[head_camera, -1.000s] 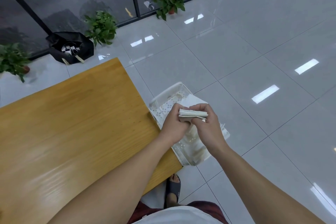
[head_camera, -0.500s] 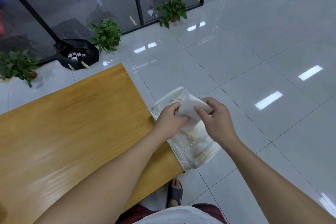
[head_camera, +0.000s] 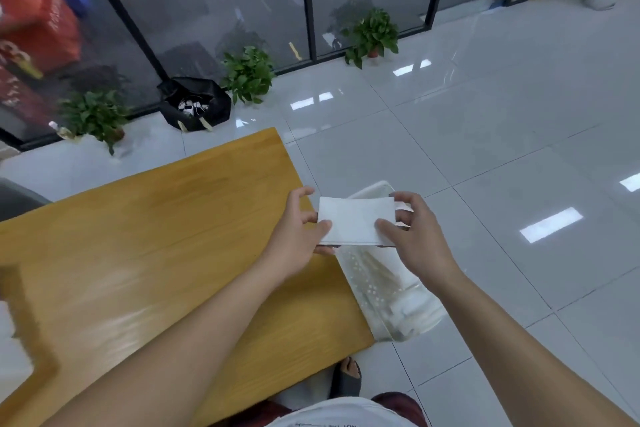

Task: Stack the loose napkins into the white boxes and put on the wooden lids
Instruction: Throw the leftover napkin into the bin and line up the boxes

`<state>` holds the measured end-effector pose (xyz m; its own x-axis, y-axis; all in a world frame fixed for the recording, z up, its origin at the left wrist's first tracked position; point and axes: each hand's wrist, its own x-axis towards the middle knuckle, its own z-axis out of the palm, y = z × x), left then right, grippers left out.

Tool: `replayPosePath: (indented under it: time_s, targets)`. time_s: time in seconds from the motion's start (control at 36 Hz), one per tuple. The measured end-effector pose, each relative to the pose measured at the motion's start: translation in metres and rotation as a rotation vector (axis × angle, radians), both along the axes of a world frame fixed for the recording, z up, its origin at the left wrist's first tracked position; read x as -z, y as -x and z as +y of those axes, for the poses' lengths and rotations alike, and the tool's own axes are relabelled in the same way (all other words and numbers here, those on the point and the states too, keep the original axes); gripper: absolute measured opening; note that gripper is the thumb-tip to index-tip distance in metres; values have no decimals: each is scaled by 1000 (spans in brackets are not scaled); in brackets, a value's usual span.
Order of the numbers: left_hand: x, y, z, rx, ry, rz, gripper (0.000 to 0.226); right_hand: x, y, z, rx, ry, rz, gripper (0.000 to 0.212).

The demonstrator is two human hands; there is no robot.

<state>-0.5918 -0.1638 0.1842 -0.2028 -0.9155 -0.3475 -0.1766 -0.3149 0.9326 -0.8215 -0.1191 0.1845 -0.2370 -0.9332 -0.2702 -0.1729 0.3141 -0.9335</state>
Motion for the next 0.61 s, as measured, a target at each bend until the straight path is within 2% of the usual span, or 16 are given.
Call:
replayPosePath:
  time_s: [0.11, 0.25, 0.42, 0.61]
  targets:
    - [-4, -53, 5, -58, 82, -69, 35, -4, -36, -14, -117, 38, 56, 43]
    - [-4, -133, 20, -202, 168, -132, 16, -8, -106, -33, -363, 108, 14, 22]
    - [-7, -247, 65, -338, 164, -173, 16, -11, -222, -41, -575, 136, 17, 13]
    - [-11, -384, 132, -534, 119, -203, 18, -10, -376, -25, -789, 121, 17, 20]
